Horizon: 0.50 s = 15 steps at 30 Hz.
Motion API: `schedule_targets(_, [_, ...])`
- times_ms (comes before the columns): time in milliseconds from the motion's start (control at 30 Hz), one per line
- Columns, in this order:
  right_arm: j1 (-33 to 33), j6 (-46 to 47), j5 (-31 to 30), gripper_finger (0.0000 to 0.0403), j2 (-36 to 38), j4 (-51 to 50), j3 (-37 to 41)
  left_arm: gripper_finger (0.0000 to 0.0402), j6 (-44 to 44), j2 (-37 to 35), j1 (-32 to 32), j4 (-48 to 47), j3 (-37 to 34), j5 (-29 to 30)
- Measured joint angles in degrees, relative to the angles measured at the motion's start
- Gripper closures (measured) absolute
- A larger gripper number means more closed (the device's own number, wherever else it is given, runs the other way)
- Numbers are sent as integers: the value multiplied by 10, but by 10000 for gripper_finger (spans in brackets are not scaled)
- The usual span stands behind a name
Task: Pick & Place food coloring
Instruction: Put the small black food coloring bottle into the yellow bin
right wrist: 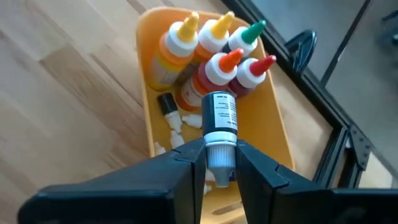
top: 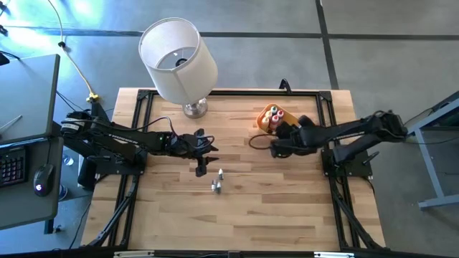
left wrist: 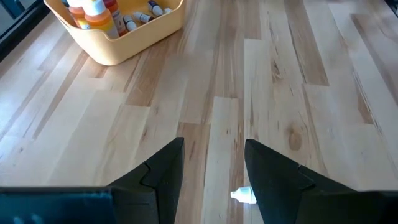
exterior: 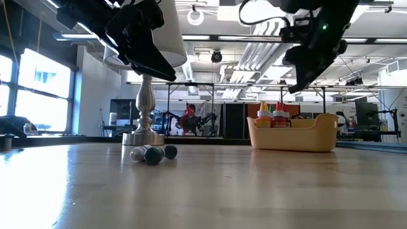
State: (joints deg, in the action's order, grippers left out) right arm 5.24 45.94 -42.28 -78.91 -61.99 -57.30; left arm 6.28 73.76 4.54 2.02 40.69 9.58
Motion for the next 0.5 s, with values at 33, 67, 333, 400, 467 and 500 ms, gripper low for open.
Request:
schedule_targets(33, [-8,-7,6,334,-5,3,0,237,0,0,0,0,0,0])
schedule_targets(67, [-15,-12,8,334,-10,4,0,237,0,0,0,0,0,0])
schedule_targets(333, [-85,-35,62,333,-67,17,0,237,0,0,0,-5,0,0])
schedule_targets(400, [-99,-35,85,332,-82,18,0,237,0,0,0,-5,0,0])
schedule_targets(467, [-116,-38,113,332,-97,18,0,237,0,0,0,-5,0,0])
schedule_targets(500, [-124,-40,125,332,-105,18,0,237,0,0,0,-5,0,0])
